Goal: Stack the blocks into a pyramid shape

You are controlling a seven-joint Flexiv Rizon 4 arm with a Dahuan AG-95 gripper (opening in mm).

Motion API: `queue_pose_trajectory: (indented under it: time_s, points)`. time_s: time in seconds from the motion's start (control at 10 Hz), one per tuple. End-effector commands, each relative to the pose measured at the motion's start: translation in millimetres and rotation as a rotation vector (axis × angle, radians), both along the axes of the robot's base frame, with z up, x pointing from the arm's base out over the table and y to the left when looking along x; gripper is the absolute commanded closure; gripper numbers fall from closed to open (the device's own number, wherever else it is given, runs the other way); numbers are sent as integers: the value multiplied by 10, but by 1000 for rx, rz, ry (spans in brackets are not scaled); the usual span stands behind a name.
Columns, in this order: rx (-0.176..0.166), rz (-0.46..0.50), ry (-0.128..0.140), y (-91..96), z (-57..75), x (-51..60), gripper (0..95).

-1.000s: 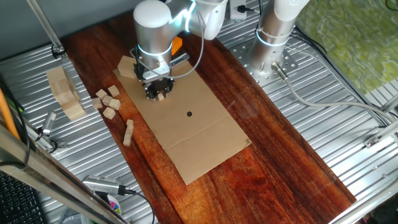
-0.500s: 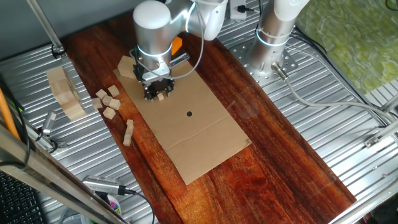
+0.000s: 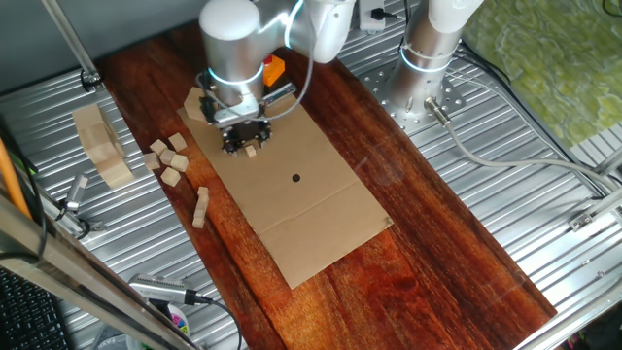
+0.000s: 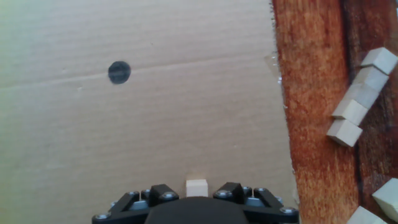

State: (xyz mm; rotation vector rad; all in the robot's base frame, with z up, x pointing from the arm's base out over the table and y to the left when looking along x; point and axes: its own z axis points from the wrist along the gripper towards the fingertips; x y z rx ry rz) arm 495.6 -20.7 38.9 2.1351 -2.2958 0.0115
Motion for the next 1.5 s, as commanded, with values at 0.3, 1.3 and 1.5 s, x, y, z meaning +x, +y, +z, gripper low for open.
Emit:
queue_pose_trajectory:
  time_s: [0.3, 1.3, 1.5]
  points:
    - [-14, -75, 22, 97, 105, 327, 380]
    - [-28, -247, 32, 387, -59, 1284, 380]
    - [-20, -249, 31, 380, -133, 1319, 380]
